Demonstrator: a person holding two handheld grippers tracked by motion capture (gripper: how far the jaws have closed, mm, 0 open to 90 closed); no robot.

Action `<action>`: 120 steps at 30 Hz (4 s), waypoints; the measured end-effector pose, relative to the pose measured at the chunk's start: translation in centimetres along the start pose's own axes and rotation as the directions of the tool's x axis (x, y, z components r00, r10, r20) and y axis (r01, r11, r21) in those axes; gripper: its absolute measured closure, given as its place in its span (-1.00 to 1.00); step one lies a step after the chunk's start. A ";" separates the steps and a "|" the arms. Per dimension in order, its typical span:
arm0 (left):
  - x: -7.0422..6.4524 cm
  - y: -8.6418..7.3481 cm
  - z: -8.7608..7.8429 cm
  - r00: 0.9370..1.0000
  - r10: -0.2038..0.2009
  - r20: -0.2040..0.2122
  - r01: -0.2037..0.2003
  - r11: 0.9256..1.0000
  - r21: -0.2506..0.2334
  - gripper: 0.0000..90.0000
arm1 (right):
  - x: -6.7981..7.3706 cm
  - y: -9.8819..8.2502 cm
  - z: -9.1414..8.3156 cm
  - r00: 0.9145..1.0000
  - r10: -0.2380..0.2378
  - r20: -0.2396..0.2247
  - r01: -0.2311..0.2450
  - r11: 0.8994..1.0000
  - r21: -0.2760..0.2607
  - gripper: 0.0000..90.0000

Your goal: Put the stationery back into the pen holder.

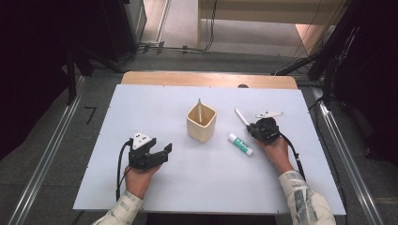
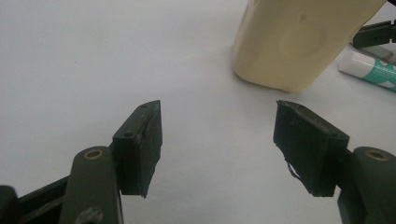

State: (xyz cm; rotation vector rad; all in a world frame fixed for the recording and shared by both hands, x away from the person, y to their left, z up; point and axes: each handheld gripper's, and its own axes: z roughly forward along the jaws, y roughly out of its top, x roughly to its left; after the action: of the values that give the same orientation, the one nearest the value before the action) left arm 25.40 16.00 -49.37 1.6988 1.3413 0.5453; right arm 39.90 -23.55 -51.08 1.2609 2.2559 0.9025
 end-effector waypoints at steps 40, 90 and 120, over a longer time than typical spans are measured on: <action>0.2 -0.1 0.0 1.000 -0.008 -0.007 0.008 1.000 0.003 -0.24 | 1.9 1.8 -3.2 0.998 0.013 -0.062 -0.019 0.995 -0.103 0.70; 0.3 0.0 0.0 1.000 -0.003 -0.003 0.003 1.000 0.003 -0.24 | 8.1 7.7 -6.0 0.976 -0.072 -0.205 0.017 0.965 -0.262 0.70; 0.4 0.0 -0.1 1.000 -0.005 -0.001 0.005 1.000 -0.001 -0.24 | 12.0 10.5 -3.7 0.956 -0.123 -0.267 0.066 0.975 -0.214 0.70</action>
State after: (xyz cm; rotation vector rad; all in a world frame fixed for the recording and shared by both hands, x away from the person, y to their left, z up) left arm 25.48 16.42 -49.41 1.6945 1.3458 0.5440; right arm 37.74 -10.54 -41.45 0.9770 2.3365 1.3065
